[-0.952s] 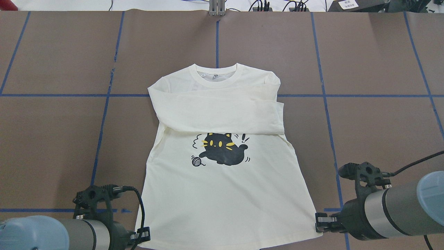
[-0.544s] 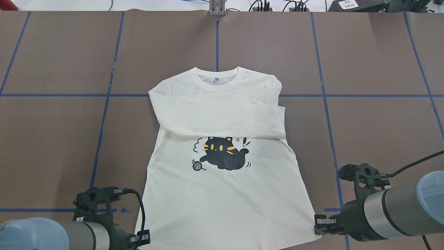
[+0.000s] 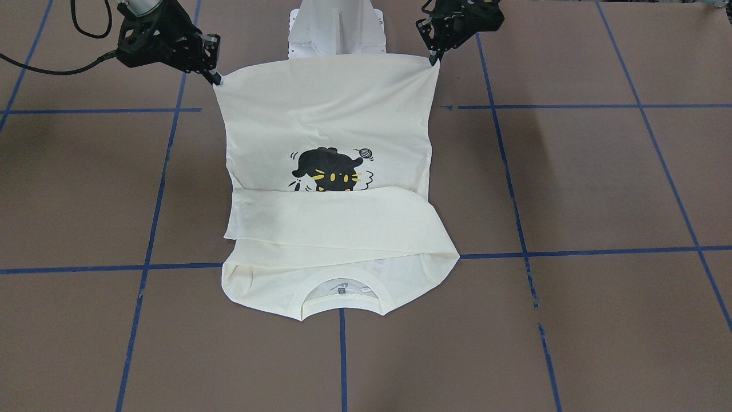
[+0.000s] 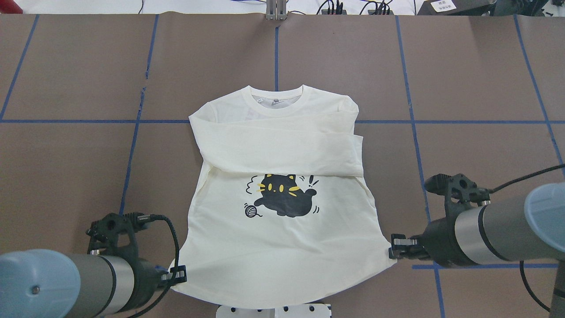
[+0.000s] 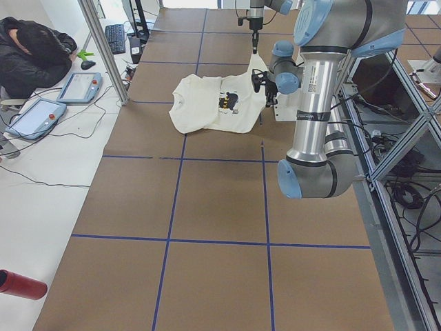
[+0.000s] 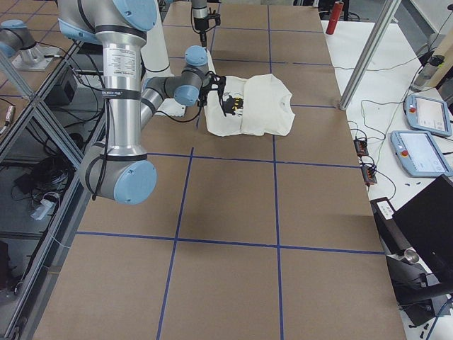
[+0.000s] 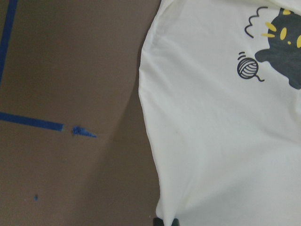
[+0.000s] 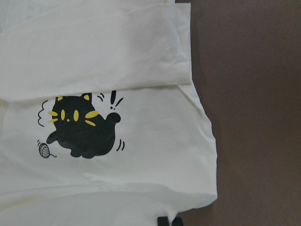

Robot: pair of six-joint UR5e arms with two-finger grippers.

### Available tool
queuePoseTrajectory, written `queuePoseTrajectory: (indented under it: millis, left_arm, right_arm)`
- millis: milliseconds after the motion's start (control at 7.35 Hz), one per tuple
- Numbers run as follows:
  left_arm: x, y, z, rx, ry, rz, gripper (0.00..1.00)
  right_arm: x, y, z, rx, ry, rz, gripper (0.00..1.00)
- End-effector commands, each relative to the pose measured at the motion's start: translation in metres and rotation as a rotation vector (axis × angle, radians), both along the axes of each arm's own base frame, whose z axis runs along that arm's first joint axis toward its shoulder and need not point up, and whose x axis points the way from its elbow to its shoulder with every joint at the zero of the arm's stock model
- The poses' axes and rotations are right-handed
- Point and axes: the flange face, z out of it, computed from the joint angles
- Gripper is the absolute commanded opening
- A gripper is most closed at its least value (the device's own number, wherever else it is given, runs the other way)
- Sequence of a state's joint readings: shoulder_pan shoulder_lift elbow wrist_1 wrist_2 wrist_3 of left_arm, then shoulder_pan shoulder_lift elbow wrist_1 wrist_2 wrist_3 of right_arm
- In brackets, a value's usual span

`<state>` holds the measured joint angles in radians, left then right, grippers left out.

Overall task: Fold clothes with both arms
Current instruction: 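Lift the hem with both grippers and fold it toward the collar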

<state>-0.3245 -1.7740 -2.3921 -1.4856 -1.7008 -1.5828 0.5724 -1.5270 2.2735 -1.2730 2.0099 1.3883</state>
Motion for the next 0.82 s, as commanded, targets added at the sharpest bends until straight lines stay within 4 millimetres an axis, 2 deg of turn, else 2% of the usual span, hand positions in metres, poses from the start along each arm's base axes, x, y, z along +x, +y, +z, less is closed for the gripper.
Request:
queuePoseTrajectory:
  millis: [0, 136, 272, 408, 544, 680]
  left_arm:
    - [-0.010, -0.067, 0.001, 0.029, -0.025, -0.075, 0.00]
    - [-0.011, -0.089, 0.010, 0.046, -0.057, -0.095, 0.00]
    - [-0.018, -0.116, 0.006, 0.063, -0.063, -0.132, 0.00]
    - [-0.016, -0.131, 0.005, 0.072, -0.074, -0.146, 0.00]
    - [-0.024, -0.142, 0.006, 0.078, -0.079, -0.165, 0.00]
    - [-0.019, -0.158, 0.001, 0.085, -0.084, -0.178, 0.00]
  right_arm:
    - [0.003, -0.070, -0.004, 0.018, -0.004, 0.084, 0.00]
    - [-0.001, -0.093, -0.007, 0.025, 0.000, 0.112, 0.00]
    - [-0.002, -0.116, -0.008, 0.041, 0.009, 0.135, 0.00]
    - [-0.004, -0.137, -0.013, 0.043, 0.012, 0.162, 0.00]
    - [-0.003, -0.160, -0.011, 0.035, 0.025, 0.191, 0.00]
    - [-0.006, -0.180, -0.014, 0.048, 0.033, 0.200, 0.00]
